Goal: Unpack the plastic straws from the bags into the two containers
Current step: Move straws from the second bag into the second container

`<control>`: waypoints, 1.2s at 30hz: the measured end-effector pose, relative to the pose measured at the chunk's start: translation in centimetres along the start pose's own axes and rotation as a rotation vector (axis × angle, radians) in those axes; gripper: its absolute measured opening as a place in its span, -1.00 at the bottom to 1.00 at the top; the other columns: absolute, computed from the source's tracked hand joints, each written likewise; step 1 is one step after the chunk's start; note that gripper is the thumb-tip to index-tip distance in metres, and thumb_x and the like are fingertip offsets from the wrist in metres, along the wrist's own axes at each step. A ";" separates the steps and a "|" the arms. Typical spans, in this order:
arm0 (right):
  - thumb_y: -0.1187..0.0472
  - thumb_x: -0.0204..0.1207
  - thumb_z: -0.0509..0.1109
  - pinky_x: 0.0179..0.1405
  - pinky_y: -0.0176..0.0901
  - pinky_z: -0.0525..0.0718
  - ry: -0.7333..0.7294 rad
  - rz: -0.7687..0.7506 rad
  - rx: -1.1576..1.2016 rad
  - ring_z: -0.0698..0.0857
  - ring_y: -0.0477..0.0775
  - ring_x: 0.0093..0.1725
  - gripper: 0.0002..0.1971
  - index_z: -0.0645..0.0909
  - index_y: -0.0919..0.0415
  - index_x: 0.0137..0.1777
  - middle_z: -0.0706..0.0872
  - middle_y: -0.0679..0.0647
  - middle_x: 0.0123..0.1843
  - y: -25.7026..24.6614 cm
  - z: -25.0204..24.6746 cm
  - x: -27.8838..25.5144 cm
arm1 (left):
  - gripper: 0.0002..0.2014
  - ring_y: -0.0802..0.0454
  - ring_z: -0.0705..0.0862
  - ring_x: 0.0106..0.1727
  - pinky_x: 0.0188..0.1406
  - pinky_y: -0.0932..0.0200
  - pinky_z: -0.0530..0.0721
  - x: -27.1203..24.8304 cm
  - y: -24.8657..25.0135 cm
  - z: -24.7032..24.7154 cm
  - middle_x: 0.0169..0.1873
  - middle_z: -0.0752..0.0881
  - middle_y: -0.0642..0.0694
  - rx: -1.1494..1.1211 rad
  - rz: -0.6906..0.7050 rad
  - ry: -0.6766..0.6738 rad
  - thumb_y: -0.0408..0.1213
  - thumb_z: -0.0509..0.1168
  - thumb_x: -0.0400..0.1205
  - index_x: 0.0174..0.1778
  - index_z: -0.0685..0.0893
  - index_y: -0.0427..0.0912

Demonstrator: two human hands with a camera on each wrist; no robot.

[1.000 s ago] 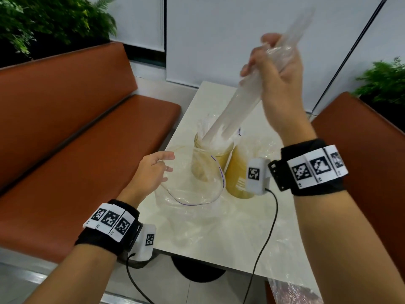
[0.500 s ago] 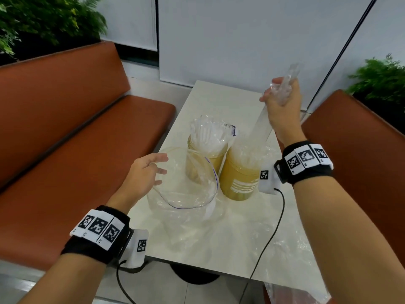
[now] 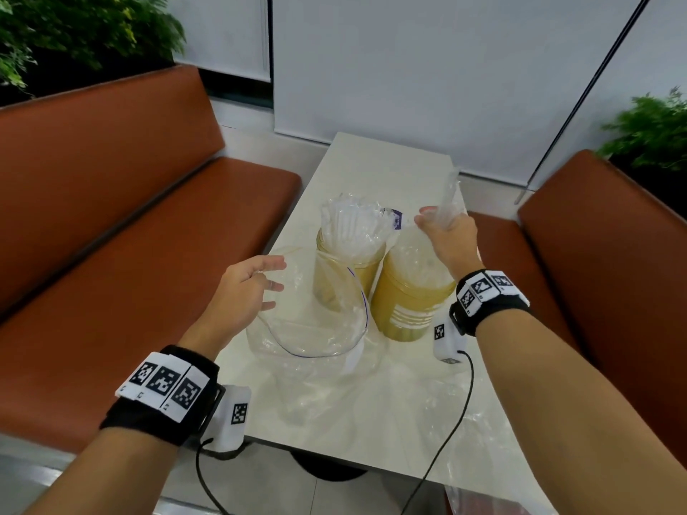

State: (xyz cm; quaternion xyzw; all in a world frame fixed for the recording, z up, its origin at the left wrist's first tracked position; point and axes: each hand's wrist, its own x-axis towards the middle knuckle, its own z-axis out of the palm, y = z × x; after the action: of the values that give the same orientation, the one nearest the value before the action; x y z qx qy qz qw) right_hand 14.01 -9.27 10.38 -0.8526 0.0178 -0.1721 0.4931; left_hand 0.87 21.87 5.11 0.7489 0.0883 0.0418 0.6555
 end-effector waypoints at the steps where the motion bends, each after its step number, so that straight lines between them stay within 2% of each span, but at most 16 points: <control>1: 0.03 0.44 0.63 0.15 -0.10 0.77 0.011 0.008 0.004 0.81 0.15 0.06 -0.67 0.80 0.15 0.15 0.85 0.15 0.07 0.1 -0.1 -0.2 | -0.58 0.00 0.80 0.13 -0.11 0.12 0.76 0.0 0.0 0.0 0.22 0.69 0.25 0.004 0.005 0.000 -0.50 0.05 0.72 0.23 0.78 -0.11; 3: -0.06 0.30 0.72 0.12 -0.42 0.69 0.089 -0.026 0.044 0.77 0.02 0.14 -0.35 0.67 0.16 0.37 0.81 -0.01 0.17 -0.3 -0.6 -0.1 | -0.59 0.02 0.80 0.13 -0.13 0.15 0.76 0.0 -0.1 0.1 0.24 0.69 0.26 0.013 0.008 0.000 -0.48 0.05 0.74 0.23 0.78 -0.09; 5: -0.04 0.20 0.78 0.21 -0.39 0.65 0.201 -0.176 0.133 0.70 -0.08 0.19 -0.05 0.41 0.11 0.58 0.65 -0.22 0.24 -0.9 -1.2 0.5 | -0.59 0.04 0.80 0.12 -0.16 0.19 0.75 0.1 -0.1 0.1 0.26 0.69 0.24 0.017 0.008 0.001 -0.48 0.05 0.74 0.22 0.78 -0.08; 7: 0.03 0.22 0.78 0.18 -0.33 0.68 0.279 -0.312 0.224 0.71 -0.09 0.17 0.04 0.25 0.02 0.64 0.62 -0.11 0.25 -1.8 -1.9 1.1 | -0.59 0.04 0.79 0.12 -0.17 0.20 0.75 0.1 0.0 0.1 0.27 0.69 0.20 0.018 0.005 0.002 -0.49 0.05 0.74 0.22 0.78 -0.09; 10: 0.02 0.54 0.55 0.12 -0.31 0.70 0.293 -0.465 0.117 0.72 -0.07 0.21 -0.35 0.37 -0.11 0.59 0.67 0.03 0.30 -3.4 -2.8 1.8 | -0.58 0.00 0.79 0.13 -0.13 0.14 0.75 0.0 0.0 0.2 0.27 0.69 0.18 0.011 0.008 -0.008 -0.51 0.04 0.73 0.25 0.77 -0.13; 12: 0.08 0.72 0.31 0.07 -0.25 0.65 0.266 -0.596 -0.171 0.75 0.00 0.15 -0.67 0.63 0.08 0.44 0.77 0.08 0.21 -3.3 -3.0 2.4 | -0.57 -0.03 0.79 0.14 -0.10 0.10 0.75 0.0 0.1 0.3 0.27 0.70 0.19 0.007 0.011 -0.014 -0.53 0.04 0.71 0.28 0.75 -0.15; 15: 0.17 0.75 0.21 -0.13 -0.09 0.66 0.153 -0.604 -0.511 0.78 0.22 -0.09 -0.67 0.73 0.29 0.29 0.82 0.22 -0.03 -0.9 -1.8 1.7 | -0.57 -0.04 0.79 0.14 -0.06 0.08 0.76 0.1 -0.1 0.4 0.29 0.70 0.22 0.004 0.013 -0.021 -0.52 0.05 0.71 0.27 0.75 -0.14; 19: 0.14 0.75 0.13 -0.17 0.01 0.64 -0.114 -0.360 -0.739 0.75 0.38 -0.10 -0.65 0.74 0.28 0.06 0.79 0.28 -0.15 2.1 -0.4 -0.8 | -0.59 -0.01 0.80 0.12 -0.08 0.11 0.76 0.0 -0.1 0.8 0.29 0.69 0.24 0.011 0.014 -0.025 -0.50 0.06 0.72 0.25 0.77 -0.12; 22: 0.10 0.74 0.11 0.04 0.00 0.66 -0.135 -0.200 -0.589 0.76 0.36 0.12 -0.62 0.72 0.23 0.25 0.81 0.27 0.08 1.2 -1.0 -1.0 | -0.59 -0.01 0.80 0.13 -0.05 0.08 0.77 -0.1 -0.1 0.7 0.28 0.70 0.25 0.008 0.016 -0.034 -0.49 0.06 0.73 0.28 0.76 -0.11; 25: 0.11 0.78 0.09 0.56 0.03 0.40 0.021 -0.377 -0.510 0.45 0.18 0.61 -0.51 0.38 0.21 0.66 0.51 0.16 0.62 -0.6 -1.5 -0.5 | -0.59 0.00 0.79 0.14 -0.06 0.10 0.77 0.0 -0.2 0.5 0.25 0.71 0.27 0.011 0.015 -0.034 -0.47 0.07 0.73 0.31 0.75 -0.09; 26: 0.09 0.80 0.06 0.65 0.04 0.28 -0.012 -0.466 -0.558 0.32 0.15 0.69 -0.48 0.26 0.24 0.72 0.38 0.16 0.70 -0.9 -1.3 -0.3 | -0.59 0.00 0.79 0.14 -0.07 0.11 0.77 0.0 -0.1 0.5 0.24 0.71 0.28 0.013 0.015 -0.034 -0.47 0.07 0.73 0.31 0.75 -0.08; 28: 0.09 0.83 -0.04 0.75 0.07 0.14 -0.230 -0.528 -0.759 0.17 0.15 0.76 -0.45 0.09 0.30 0.76 0.19 0.19 0.77 -0.3 -0.5 -0.6 | -0.60 0.00 0.79 0.14 -0.07 0.11 0.76 0.0 0.0 0.6 0.25 0.71 0.28 0.021 0.019 -0.032 -0.46 0.08 0.73 0.30 0.75 -0.07; 30: 0.10 0.84 -0.11 0.74 0.07 0.13 -0.436 -0.458 -0.977 0.15 0.15 0.76 -0.45 0.08 0.35 0.75 0.18 0.22 0.77 1.1 0.2 -1.2 | -0.60 -0.01 0.79 0.14 -0.07 0.10 0.76 -0.1 0.1 0.7 0.25 0.70 0.27 0.026 0.023 -0.033 -0.46 0.08 0.73 0.30 0.75 -0.07; 31: 0.11 0.84 -0.11 0.72 0.07 0.14 -0.463 -0.448 -0.996 0.18 0.16 0.75 -0.46 0.13 0.36 0.73 0.23 0.23 0.76 1.2 0.3 -1.4 | -0.60 0.00 0.79 0.15 -0.05 0.09 0.76 -0.2 0.2 0.7 0.26 0.70 0.28 0.029 0.025 -0.037 -0.46 0.09 0.73 0.30 0.75 -0.06; 34: 0.07 0.83 -0.03 0.69 0.12 0.17 -0.235 -0.529 -0.784 0.31 0.22 0.69 -0.50 0.35 0.28 0.67 0.39 0.22 0.69 0.3 0.0 -1.1 | -0.57 0.04 0.77 0.17 0.02 0.08 0.75 -0.6 0.5 0.7 0.28 0.68 0.29 0.050 0.041 -0.059 -0.48 0.08 0.72 0.32 0.73 -0.03; 36: -0.09 0.80 0.01 0.71 0.21 0.20 -0.035 -0.504 -0.682 0.32 0.23 0.69 -0.44 0.38 0.18 0.67 0.40 0.21 0.69 0.3 -0.2 -0.5 | -0.51 0.09 0.76 0.20 0.07 0.08 0.74 -0.8 0.7 0.6 0.30 0.66 0.30 0.081 0.064 -0.077 -0.54 0.05 0.68 0.35 0.71 -0.02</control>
State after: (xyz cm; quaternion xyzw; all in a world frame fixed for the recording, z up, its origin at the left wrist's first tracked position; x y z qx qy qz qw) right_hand 13.48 -9.50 10.11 -0.9474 -0.1438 -0.2570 0.1256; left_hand 0.20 21.03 5.77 0.7783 0.0403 0.0304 0.6259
